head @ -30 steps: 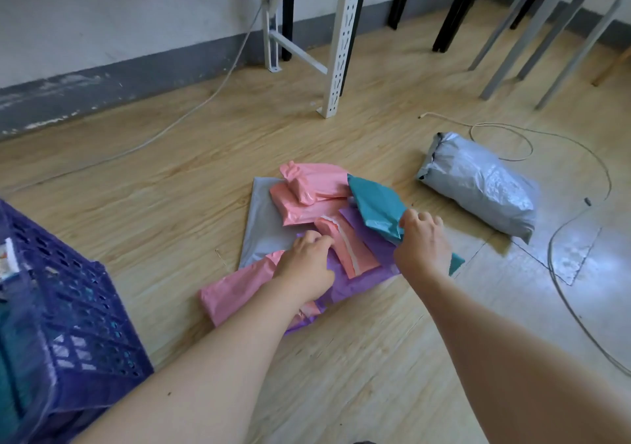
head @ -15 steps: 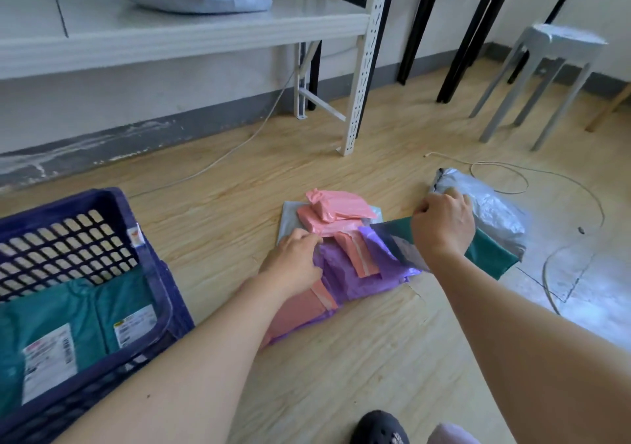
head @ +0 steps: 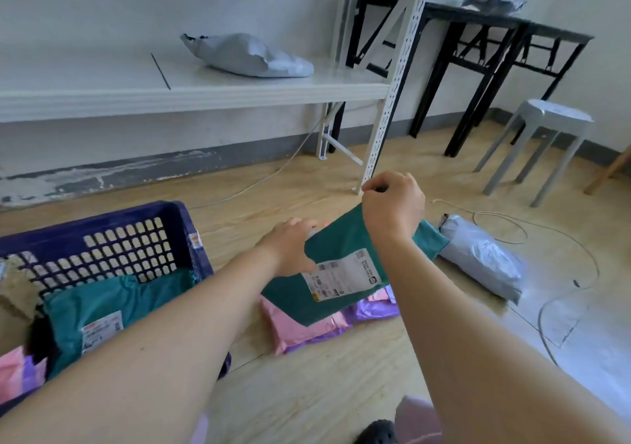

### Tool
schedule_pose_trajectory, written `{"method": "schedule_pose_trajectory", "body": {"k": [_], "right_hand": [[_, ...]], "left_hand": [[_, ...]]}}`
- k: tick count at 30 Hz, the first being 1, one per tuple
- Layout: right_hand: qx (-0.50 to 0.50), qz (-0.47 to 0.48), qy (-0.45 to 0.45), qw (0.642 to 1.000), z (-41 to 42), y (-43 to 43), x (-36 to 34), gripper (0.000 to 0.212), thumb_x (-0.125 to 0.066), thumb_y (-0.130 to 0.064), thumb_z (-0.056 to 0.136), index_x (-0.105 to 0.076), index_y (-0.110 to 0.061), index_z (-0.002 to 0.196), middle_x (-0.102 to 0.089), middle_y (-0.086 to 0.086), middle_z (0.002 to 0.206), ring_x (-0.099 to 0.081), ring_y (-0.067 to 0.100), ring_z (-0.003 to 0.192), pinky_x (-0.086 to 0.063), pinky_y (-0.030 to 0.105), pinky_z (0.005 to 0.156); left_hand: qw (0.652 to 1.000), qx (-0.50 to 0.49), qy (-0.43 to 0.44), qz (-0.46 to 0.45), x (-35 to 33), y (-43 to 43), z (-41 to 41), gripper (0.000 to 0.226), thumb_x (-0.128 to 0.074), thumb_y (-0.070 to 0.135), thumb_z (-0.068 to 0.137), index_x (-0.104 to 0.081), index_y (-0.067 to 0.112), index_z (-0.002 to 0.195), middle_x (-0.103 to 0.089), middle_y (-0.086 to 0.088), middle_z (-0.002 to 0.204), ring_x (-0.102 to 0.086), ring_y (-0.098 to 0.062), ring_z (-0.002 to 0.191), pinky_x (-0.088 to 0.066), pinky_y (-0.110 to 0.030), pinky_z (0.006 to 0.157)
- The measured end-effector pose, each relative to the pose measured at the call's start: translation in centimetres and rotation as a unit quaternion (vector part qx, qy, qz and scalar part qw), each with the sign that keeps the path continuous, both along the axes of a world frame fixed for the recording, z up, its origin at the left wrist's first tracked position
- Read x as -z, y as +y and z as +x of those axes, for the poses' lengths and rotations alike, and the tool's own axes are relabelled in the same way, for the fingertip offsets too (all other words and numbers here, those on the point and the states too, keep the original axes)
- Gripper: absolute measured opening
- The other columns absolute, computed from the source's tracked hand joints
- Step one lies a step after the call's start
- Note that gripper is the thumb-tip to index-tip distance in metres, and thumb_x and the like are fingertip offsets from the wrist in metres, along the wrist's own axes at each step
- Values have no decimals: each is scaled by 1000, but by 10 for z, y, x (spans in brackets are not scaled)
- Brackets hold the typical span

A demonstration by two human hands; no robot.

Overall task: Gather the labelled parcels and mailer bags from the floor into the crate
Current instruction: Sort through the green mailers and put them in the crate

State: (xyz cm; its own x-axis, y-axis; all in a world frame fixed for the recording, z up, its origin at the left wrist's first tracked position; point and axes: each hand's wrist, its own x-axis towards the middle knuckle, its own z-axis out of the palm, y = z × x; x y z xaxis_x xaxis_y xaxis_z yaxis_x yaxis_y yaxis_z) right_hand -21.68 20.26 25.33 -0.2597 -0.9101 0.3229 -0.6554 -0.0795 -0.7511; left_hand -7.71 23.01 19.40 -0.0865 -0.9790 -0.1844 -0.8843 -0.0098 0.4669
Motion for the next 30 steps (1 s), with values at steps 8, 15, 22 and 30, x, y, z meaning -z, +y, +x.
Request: {"method": "schedule_pose_trajectory", "body": {"k": [8, 15, 22, 30], "right_hand": [[-68, -65, -99, 991, 70, 18, -32, 29, -49, 1, 77, -72, -18, 77, -55, -9, 87, -46, 8, 80, -36, 21, 72], [-93, -191, 84, 974, 98, 16, -35, 32, -49, -2, 82, -72, -20, 97, -57, -3, 108, -48, 17, 105, -31, 25, 65], [-179, -90, 281, 939, 117, 18, -25, 39, -51, 1, 80, -64, -16, 113, -51, 0, 124, -59, 29, 87, -36, 30, 63], [-286, 2, 372, 883, 151, 28, 2, 17, -55, -18, 88, -60, -16, 104, -62, 6, 94, -58, 28, 82, -34, 30, 64]], "left_hand": [[989, -85, 77, -93, -11, 18, 56, 9, -57, 8, 82, -62, 2, 86, -67, -12, 86, -54, -26, 77, -33, -30, 64], [970, -144, 68, -183, -16, 16, 73, 12, -53, 7, 87, -64, 4, 91, -60, -11, 92, -57, -31, 87, -46, -40, 74], [924, -196, -44, -324, -27, 18, 89, 19, -44, 3, 92, -59, 14, 93, -48, 0, 104, -38, -17, 100, -32, -30, 65], [913, -175, -137, -343, -27, 28, 124, 33, -46, -6, 85, -66, 13, 105, -56, -5, 108, -46, -26, 105, -35, -34, 73]]}}
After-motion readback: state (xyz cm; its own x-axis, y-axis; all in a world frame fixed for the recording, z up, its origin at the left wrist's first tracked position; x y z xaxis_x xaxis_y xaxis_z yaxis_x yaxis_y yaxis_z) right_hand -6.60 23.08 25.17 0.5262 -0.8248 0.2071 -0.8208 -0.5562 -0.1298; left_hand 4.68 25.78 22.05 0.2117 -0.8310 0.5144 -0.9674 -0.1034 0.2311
